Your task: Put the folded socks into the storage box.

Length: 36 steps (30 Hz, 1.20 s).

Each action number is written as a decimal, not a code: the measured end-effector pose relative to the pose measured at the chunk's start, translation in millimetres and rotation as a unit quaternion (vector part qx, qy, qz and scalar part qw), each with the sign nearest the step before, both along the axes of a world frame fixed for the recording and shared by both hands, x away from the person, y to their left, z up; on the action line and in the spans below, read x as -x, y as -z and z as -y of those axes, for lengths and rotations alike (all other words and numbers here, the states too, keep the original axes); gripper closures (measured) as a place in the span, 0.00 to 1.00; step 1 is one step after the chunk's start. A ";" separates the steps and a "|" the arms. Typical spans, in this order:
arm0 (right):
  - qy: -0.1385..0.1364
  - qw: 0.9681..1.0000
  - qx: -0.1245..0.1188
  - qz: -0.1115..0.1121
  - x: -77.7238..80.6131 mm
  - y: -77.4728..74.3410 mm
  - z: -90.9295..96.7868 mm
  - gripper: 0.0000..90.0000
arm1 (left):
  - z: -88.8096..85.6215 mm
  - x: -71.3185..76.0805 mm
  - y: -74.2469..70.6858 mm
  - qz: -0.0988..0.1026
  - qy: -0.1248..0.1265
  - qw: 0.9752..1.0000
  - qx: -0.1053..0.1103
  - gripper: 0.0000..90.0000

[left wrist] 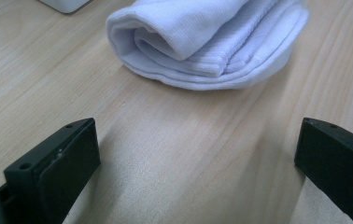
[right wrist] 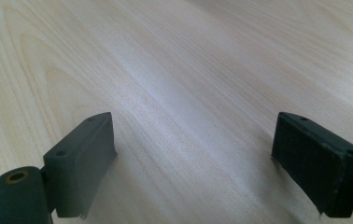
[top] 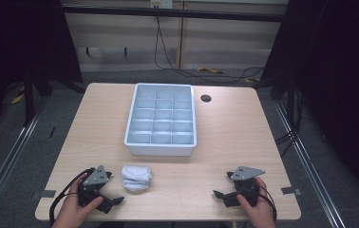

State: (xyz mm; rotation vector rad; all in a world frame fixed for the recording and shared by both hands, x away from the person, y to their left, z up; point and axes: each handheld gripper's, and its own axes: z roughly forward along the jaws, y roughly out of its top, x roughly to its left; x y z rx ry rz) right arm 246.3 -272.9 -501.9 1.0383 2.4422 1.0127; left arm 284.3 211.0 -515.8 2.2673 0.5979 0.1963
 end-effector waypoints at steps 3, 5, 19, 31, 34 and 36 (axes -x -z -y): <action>0.001 1.000 0.000 0.000 0.0 0.0 -0.1 0.14 | 0.3 0.2 0.2 -0.001 -0.002 1.000 0.003 0.00; 0.001 1.000 0.000 -0.001 0.2 0.0 -0.1 0.14 | 0.0 0.0 0.0 0.000 0.000 1.000 0.000 0.00; 0.001 1.000 0.000 -0.001 0.1 -0.1 -0.1 0.14 | 2.2 6.5 -6.7 -0.021 0.006 0.999 -0.031 0.01; 0.002 1.000 -0.001 -0.001 0.0 -0.1 -0.2 0.14 | 7.3 -4.9 -28.6 -0.056 0.037 0.994 -0.087 0.03; 0.000 1.000 -0.001 0.001 -0.4 0.0 0.0 0.14 | 8.5 -8.7 -36.0 -0.062 0.042 0.993 -0.093 0.03; -0.001 1.000 -0.001 0.001 -1.0 0.1 0.1 0.14 | 8.3 -11.8 -41.3 -0.066 0.046 0.992 -0.095 0.03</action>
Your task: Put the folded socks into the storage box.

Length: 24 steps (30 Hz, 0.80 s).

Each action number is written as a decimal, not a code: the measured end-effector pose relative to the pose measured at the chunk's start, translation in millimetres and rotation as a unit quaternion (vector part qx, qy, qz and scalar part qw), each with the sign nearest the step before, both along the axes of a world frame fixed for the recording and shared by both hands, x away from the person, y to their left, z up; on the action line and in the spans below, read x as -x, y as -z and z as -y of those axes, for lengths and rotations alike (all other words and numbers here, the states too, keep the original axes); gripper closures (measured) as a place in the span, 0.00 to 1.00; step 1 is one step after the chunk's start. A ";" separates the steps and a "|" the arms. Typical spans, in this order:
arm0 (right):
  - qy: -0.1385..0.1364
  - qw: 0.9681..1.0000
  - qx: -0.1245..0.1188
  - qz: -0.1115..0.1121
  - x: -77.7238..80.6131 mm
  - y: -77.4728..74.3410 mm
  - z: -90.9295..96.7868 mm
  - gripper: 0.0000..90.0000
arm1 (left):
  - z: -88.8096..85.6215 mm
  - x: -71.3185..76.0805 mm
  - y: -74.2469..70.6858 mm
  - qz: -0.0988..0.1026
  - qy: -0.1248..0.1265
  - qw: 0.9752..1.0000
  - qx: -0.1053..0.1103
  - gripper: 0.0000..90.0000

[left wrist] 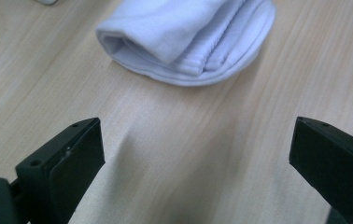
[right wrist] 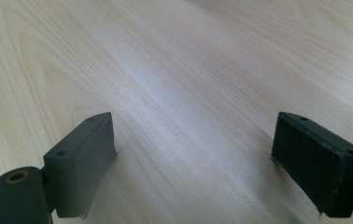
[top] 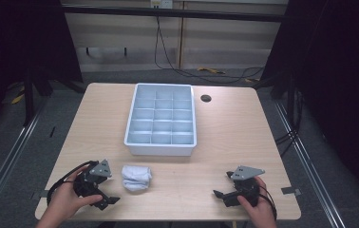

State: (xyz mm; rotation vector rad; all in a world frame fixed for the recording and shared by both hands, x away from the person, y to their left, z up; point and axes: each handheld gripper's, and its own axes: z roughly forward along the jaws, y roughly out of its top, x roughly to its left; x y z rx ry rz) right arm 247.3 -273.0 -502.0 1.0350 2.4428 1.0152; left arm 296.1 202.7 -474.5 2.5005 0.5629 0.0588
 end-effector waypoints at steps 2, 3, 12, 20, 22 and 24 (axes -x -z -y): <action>0.000 1.000 0.000 0.000 0.0 0.0 0.0 0.14 | 1.3 -5.4 -8.8 -0.001 -0.009 1.000 -0.002 0.03; 0.000 1.000 0.000 0.000 0.0 0.0 0.0 0.14 | 1.3 -5.4 -8.8 -0.001 -0.009 1.000 -0.002 0.03; 0.001 1.000 0.000 -0.001 -0.7 0.0 -0.1 0.14 | 8.9 -15.7 -26.6 -0.016 -0.002 1.000 -0.011 0.05; 0.000 1.000 0.000 -0.001 -0.9 0.0 0.0 0.14 | 23.3 -22.1 -34.0 -0.020 0.040 0.998 -0.041 0.12; 0.000 1.000 0.000 -0.001 -0.9 0.0 0.0 0.14 | 27.7 -23.0 -35.1 -0.021 0.043 0.998 -0.041 0.12; 0.000 1.000 0.000 -0.001 -0.9 0.0 0.0 0.14 | 32.7 -25.4 -39.2 -0.017 0.054 0.998 -0.038 0.12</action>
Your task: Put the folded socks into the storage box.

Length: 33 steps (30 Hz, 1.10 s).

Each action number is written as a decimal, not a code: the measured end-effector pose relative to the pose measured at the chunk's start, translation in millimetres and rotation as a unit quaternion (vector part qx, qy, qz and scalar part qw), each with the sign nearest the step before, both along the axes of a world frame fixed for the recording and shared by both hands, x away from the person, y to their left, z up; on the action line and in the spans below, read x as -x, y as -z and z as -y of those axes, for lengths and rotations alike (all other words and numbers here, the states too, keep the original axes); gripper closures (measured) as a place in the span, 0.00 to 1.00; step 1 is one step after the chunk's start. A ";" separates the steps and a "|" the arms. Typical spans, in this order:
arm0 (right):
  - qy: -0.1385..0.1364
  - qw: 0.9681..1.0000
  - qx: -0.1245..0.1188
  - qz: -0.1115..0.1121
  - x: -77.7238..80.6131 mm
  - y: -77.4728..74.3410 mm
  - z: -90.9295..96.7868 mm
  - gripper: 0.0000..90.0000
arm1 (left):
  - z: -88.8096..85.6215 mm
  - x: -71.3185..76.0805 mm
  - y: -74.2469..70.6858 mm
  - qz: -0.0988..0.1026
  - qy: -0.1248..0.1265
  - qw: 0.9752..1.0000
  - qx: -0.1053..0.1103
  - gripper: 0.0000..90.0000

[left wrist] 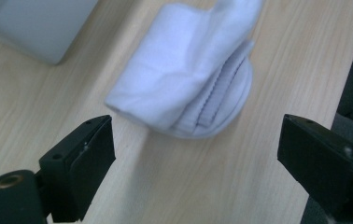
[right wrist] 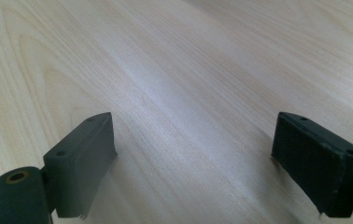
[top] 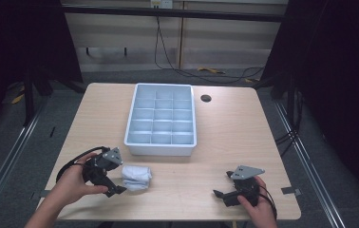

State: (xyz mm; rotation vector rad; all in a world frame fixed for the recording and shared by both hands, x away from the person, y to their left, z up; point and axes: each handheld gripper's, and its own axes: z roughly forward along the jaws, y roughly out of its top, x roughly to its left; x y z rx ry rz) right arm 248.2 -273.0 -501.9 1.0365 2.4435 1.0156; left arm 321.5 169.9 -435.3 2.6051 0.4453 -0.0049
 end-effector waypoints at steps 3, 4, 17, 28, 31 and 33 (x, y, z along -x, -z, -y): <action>0.000 1.000 0.000 0.000 0.0 0.0 0.0 0.14 | 2.9 -2.7 -2.8 0.003 0.008 1.000 -0.003 0.14; -0.001 1.000 0.000 -0.001 -0.1 0.0 0.1 0.14 | 4.5 -3.9 -4.1 0.001 0.009 1.000 -0.004 0.14; -0.001 1.000 0.000 0.000 -0.2 0.0 0.1 0.14 | 28.1 -11.2 -3.8 -0.004 0.042 0.999 -0.017 0.14; -0.001 1.000 0.000 -0.001 -0.2 0.0 0.2 0.14 | 47.8 -9.8 13.6 -0.015 0.081 0.994 -0.065 0.18; -0.001 1.000 0.000 -0.001 -0.2 0.0 0.1 0.14 | 49.9 -9.1 15.9 -0.013 0.088 0.994 -0.070 0.19; -0.001 1.000 0.000 -0.001 -0.2 0.0 0.2 0.14 | 51.3 -9.6 17.7 -0.014 0.094 0.993 -0.074 0.22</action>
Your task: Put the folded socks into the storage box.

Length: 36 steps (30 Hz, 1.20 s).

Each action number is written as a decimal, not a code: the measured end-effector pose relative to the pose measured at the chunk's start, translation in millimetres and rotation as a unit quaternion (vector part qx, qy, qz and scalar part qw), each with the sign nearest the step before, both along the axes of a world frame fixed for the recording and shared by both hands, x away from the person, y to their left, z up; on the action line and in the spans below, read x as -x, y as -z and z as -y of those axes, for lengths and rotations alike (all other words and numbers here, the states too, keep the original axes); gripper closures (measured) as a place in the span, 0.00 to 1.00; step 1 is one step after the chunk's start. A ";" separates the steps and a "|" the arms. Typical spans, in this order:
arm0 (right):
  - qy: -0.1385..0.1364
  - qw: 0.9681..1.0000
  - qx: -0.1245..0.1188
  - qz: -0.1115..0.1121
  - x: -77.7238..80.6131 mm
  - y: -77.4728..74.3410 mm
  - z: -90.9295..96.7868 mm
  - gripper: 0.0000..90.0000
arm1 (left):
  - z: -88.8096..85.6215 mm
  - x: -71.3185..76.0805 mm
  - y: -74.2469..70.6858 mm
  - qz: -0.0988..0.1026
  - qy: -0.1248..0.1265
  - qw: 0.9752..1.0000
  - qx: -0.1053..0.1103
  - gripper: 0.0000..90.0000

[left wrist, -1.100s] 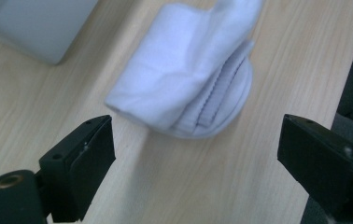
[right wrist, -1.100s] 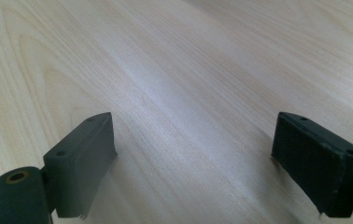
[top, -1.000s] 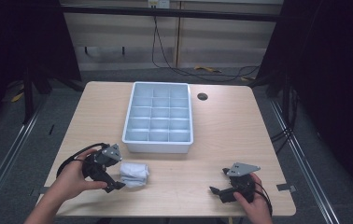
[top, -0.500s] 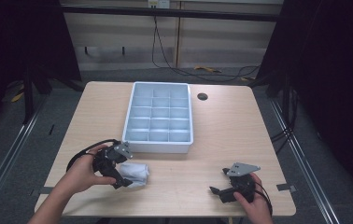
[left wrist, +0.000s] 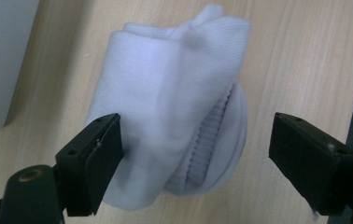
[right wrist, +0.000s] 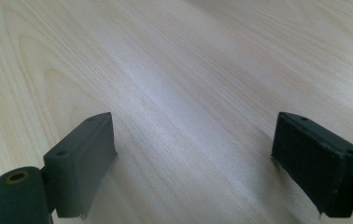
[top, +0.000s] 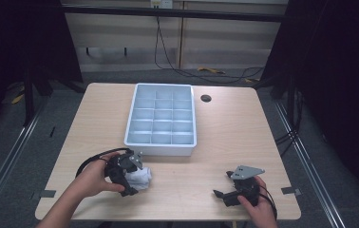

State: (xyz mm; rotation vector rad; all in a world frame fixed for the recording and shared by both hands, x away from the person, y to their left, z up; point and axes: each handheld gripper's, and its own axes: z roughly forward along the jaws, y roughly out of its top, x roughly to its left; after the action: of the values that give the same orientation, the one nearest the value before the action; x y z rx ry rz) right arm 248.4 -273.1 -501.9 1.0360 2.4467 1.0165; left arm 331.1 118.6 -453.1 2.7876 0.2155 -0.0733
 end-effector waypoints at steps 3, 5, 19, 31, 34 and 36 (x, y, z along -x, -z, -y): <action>0.000 1.000 0.000 0.000 -0.1 0.0 0.0 0.14 | 1.1 -0.5 1.3 0.004 0.007 1.000 -0.005 0.28; 0.000 1.000 0.000 0.000 0.0 0.0 0.0 0.14 | 2.5 2.0 2.5 0.010 0.021 1.000 -0.015 0.36; -0.001 1.000 0.001 0.000 -0.3 -0.1 0.3 0.14 | 5.1 1.2 -1.3 -0.012 -0.016 0.999 -0.048 0.69; -0.002 1.000 0.000 -0.001 -0.5 -0.1 0.4 0.14 | 7.0 -2.9 -1.7 -0.038 -0.048 0.997 -0.053 0.70; -0.002 1.000 0.000 -0.001 -0.5 -0.1 0.4 0.14 | 5.4 -5.2 -2.8 -0.053 -0.063 0.995 -0.056 0.71; -0.003 1.000 0.000 -0.001 -0.5 -0.1 0.4 0.14 | 5.5 -5.3 -3.4 -0.057 -0.076 0.994 -0.054 0.74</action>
State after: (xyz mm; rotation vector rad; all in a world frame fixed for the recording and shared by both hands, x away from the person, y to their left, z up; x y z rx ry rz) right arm 248.9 -273.5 -501.8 1.0314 2.4521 1.0176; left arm 336.4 113.1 -449.7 2.8660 0.4723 -0.1887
